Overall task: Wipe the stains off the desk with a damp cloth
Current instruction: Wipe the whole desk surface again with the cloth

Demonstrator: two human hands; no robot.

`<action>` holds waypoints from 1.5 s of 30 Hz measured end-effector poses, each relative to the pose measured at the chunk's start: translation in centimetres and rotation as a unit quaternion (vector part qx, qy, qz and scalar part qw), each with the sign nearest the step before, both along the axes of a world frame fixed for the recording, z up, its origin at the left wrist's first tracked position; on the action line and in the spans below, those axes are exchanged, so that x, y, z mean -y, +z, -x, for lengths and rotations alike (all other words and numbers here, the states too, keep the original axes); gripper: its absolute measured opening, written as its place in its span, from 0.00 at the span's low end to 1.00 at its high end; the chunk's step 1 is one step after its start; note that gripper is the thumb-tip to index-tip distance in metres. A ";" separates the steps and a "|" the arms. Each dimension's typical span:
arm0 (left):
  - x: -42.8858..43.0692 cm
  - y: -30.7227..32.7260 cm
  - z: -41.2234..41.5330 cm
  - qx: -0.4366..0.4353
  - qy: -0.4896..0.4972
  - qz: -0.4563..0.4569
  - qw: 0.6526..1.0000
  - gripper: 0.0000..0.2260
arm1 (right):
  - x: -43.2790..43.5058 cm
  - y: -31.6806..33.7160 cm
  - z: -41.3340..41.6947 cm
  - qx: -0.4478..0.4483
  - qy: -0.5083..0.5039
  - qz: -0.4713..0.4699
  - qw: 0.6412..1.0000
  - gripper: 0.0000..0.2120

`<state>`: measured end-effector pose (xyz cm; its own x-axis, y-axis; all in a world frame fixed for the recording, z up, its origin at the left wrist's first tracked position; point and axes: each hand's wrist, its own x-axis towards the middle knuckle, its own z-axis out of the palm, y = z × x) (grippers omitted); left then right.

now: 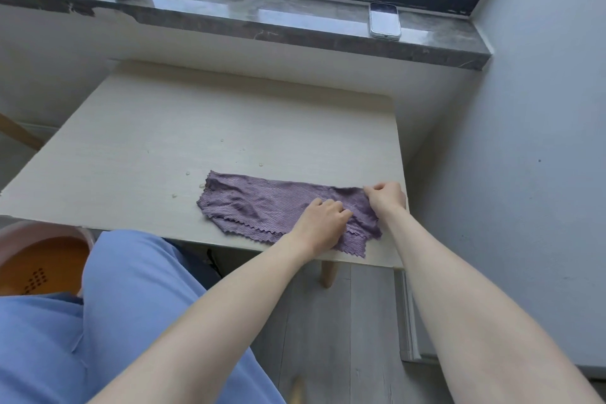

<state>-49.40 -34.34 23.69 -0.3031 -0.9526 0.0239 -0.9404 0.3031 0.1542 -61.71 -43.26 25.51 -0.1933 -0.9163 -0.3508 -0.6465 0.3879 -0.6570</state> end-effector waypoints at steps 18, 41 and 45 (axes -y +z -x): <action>-1.3 0.9 -0.3 -0.040 -0.097 0.047 0.993 0.09 | 0.3 -0.6 0.7 0.018 0.032 0.001 0.999 0.04; 0.7 2.4 -5.6 -0.434 0.268 -0.251 0.823 0.10 | -1.2 4.6 -1.5 0.113 0.077 -0.124 0.983 0.12; 0.6 4.4 -7.0 -0.659 0.320 -0.311 0.605 0.23 | -2.9 7.5 -6.4 0.237 0.154 -0.171 0.944 0.13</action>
